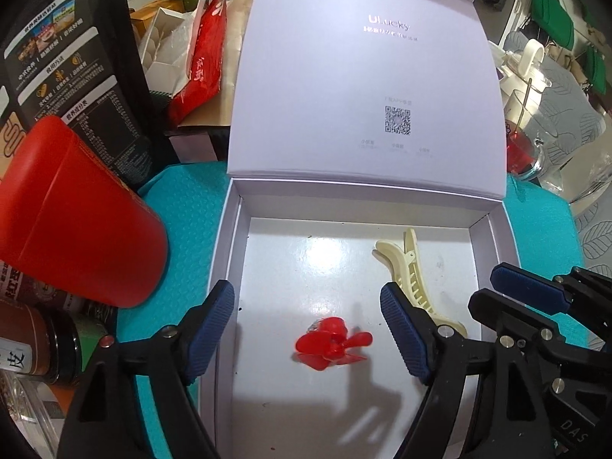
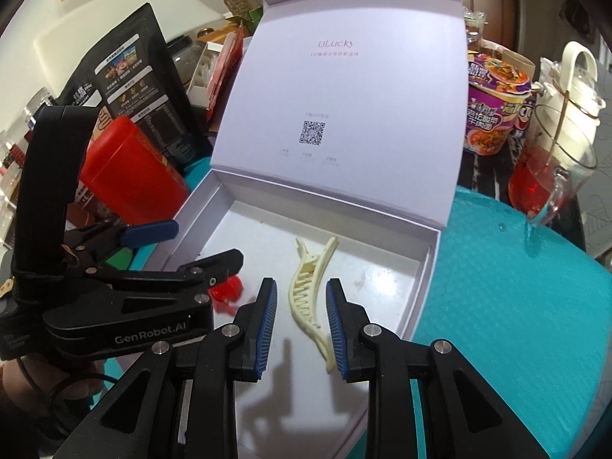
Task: Organize rigid objects
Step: 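Open the right gripper to drop the cream clip while the left gripper releases the propeller in the box, then lift both open grippers up and away from the white box, then move the left gripper to the black rubber ring while the right gripper reaches the yellow lollipop, then close the right gripper on the lollipop stick while the left gripper closes on the black ring, then carry the black ring with the left gripper while the right gripper carries the lollipop toward the white box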
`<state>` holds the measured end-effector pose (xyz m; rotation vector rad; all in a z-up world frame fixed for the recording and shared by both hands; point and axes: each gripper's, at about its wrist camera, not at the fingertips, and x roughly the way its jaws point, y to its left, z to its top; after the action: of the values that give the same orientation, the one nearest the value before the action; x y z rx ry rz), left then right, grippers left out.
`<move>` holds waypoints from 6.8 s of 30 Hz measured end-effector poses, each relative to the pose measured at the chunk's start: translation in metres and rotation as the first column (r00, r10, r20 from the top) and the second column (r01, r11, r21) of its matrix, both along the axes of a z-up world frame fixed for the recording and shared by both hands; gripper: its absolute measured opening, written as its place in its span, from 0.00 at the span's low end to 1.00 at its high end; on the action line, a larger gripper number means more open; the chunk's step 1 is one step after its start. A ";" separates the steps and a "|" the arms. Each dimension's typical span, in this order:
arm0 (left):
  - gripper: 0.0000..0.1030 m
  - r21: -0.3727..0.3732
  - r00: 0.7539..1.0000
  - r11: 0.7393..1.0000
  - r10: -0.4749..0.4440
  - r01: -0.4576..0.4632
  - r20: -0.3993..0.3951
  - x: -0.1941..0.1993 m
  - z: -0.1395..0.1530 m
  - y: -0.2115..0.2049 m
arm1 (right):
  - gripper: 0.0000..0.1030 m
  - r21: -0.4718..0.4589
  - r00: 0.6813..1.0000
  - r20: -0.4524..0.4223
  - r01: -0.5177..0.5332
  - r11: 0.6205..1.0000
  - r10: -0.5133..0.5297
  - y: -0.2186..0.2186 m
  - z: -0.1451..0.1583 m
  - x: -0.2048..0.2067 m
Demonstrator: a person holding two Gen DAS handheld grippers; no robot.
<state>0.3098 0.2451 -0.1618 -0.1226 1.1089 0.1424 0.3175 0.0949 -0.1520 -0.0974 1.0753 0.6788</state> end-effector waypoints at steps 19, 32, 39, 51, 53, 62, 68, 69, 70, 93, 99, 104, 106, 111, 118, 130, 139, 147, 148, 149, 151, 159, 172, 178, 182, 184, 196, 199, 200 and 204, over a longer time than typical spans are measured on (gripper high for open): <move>0.77 0.030 0.995 1.000 0.004 -0.007 0.095 -0.057 0.077 -0.012 | 0.26 0.026 0.995 0.096 0.025 0.999 -0.027 -0.025 0.073 -0.046; 0.77 0.052 0.985 0.999 -0.015 0.006 0.174 -0.115 0.139 -0.044 | 0.26 0.051 0.979 0.186 0.071 0.996 -0.079 -0.059 0.133 -0.100; 0.77 0.052 0.977 0.999 -0.027 0.016 0.213 -0.147 0.159 -0.067 | 0.34 0.067 0.968 0.228 0.091 0.994 -0.104 -0.084 0.153 -0.135; 0.78 0.057 0.963 0.998 -0.015 -0.001 0.270 -0.206 0.185 -0.112 | 0.57 0.097 0.952 0.280 0.104 0.990 -0.127 -0.141 0.178 -0.192; 0.78 0.055 0.961 0.998 -0.008 -0.008 0.275 -0.216 0.187 -0.120 | 0.59 0.097 0.952 0.281 0.101 0.990 -0.124 -0.152 0.181 -0.201; 0.78 0.055 0.958 0.998 0.009 -0.026 0.286 -0.264 0.193 -0.169 | 0.61 0.108 0.946 0.298 0.098 0.989 -0.126 -0.205 0.187 -0.244; 0.78 0.041 0.954 0.999 -0.001 -0.012 0.299 -0.288 0.193 -0.201 | 0.61 0.112 0.944 0.304 0.101 0.989 -0.130 -0.238 0.190 -0.269; 0.78 0.039 0.953 0.999 0.002 -0.014 0.302 -0.292 0.193 -0.207 | 0.61 0.112 0.944 0.304 0.101 0.988 -0.131 -0.243 0.190 -0.271; 0.78 0.037 0.952 0.999 0.003 -0.015 0.305 -0.296 0.193 -0.211 | 0.61 0.113 0.943 0.304 0.103 0.988 -0.133 -0.248 0.189 -0.275; 0.78 0.049 0.968 0.998 -0.048 0.037 0.248 -0.314 0.137 -0.263 | 0.67 0.092 0.966 0.208 0.138 0.986 -0.154 -0.304 0.131 -0.292; 0.78 0.046 0.976 0.998 -0.056 0.047 0.211 -0.297 0.109 -0.259 | 0.67 0.067 0.974 0.161 0.147 0.987 -0.157 -0.303 0.098 -0.279; 0.78 0.042 0.984 0.998 -0.061 0.054 0.169 -0.281 0.080 -0.256 | 0.67 0.054 0.978 0.120 0.165 0.985 -0.171 -0.304 0.070 -0.265; 0.78 0.032 0.986 0.998 -0.066 0.061 0.155 -0.274 0.070 -0.254 | 0.67 0.039 0.980 0.103 0.168 0.985 -0.171 -0.303 0.057 -0.259; 0.78 0.033 0.987 0.996 -0.089 0.085 0.134 -0.259 0.045 -0.252 | 0.65 0.022 0.981 0.074 0.179 0.984 -0.180 -0.299 0.034 -0.247; 0.78 0.010 0.991 0.997 -0.083 0.082 0.106 -0.239 0.016 -0.239 | 0.58 -0.013 0.982 0.017 0.189 0.982 -0.189 -0.294 0.000 -0.232; 0.76 -0.037 0.988 0.991 -0.126 0.130 0.092 -0.203 -0.013 -0.234 | 0.46 -0.073 0.974 -0.007 0.227 0.971 -0.228 -0.289 -0.030 -0.199; 0.57 -0.071 0.989 0.987 -0.140 0.144 0.052 -0.184 -0.028 -0.232 | 0.30 -0.105 0.973 -0.049 0.219 0.970 -0.225 -0.285 -0.044 -0.187; 0.27 -0.098 0.992 0.987 -0.124 0.127 0.035 -0.182 -0.034 -0.227 | 0.26 -0.091 0.970 -0.062 0.230 0.969 -0.236 -0.288 -0.043 -0.185; 0.26 -0.099 0.992 0.987 -0.122 0.125 0.036 -0.182 -0.034 -0.227 | 0.26 -0.088 0.969 -0.063 0.231 0.969 -0.237 -0.288 -0.043 -0.185; 0.26 -0.098 0.992 0.987 -0.122 0.125 0.038 -0.183 -0.033 -0.227 | 0.26 -0.084 0.969 -0.065 0.233 0.969 -0.239 -0.289 -0.042 -0.185; 0.26 -0.095 0.992 0.987 -0.122 0.126 0.043 -0.185 -0.029 -0.227 | 0.25 -0.079 0.968 -0.069 0.235 0.969 -0.240 -0.289 -0.042 -0.185; 0.25 -0.099 0.992 0.988 -0.111 0.117 0.059 -0.202 -0.018 -0.232 | 0.25 -0.063 0.971 -0.051 0.231 0.971 -0.234 -0.296 -0.033 -0.196; 0.25 -0.082 0.992 0.993 -0.080 0.088 0.096 -0.238 0.018 -0.243 | 0.25 -0.024 0.979 -0.030 0.203 0.979 -0.204 -0.306 -0.007 -0.234; 0.25 -0.058 0.990 0.996 -0.058 0.066 0.131 -0.258 0.044 -0.249 | 0.25 -0.002 0.987 -0.016 0.158 0.987 -0.158 -0.305 0.010 -0.249; 0.25 -0.053 0.987 0.998 -0.036 0.045 0.156 -0.271 0.060 -0.250 | 0.25 0.016 0.992 -0.001 0.125 0.992 -0.125 -0.305 0.025 -0.258; 0.25 -0.047 0.985 0.998 -0.030 0.038 0.169 -0.278 0.069 -0.251 | 0.25 0.027 0.994 0.002 0.114 0.993 -0.114 -0.306 0.031 -0.263; 0.25 -0.027 0.975 1.000 0.008 -0.002 0.221 -0.317 0.108 -0.255 | 0.25 0.086 0.999 0.030 0.023 0.996 -0.025 -0.296 0.068 -0.287; 0.25 -0.033 0.974 0.999 0.018 -0.010 0.227 -0.324 0.114 -0.253 | 0.25 0.090 0.999 0.037 -0.003 0.996 -0.001 -0.288 0.074 -0.291; 0.25 -0.034 0.973 0.999 0.019 -0.011 0.230 -0.326 0.116 -0.251 | 0.25 0.091 0.999 0.039 -0.009 0.996 0.005 -0.286 0.076 -0.292; 0.25 -0.032 0.971 0.999 0.023 -0.016 0.237 -0.329 0.123 -0.242 | 0.25 0.098 0.999 0.040 -0.039 0.994 0.035 -0.272 0.084 -0.296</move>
<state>-0.0192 0.0029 -0.0393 -0.1731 0.8715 0.1249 0.0218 -0.1774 -0.0684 -0.0445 1.0039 0.7595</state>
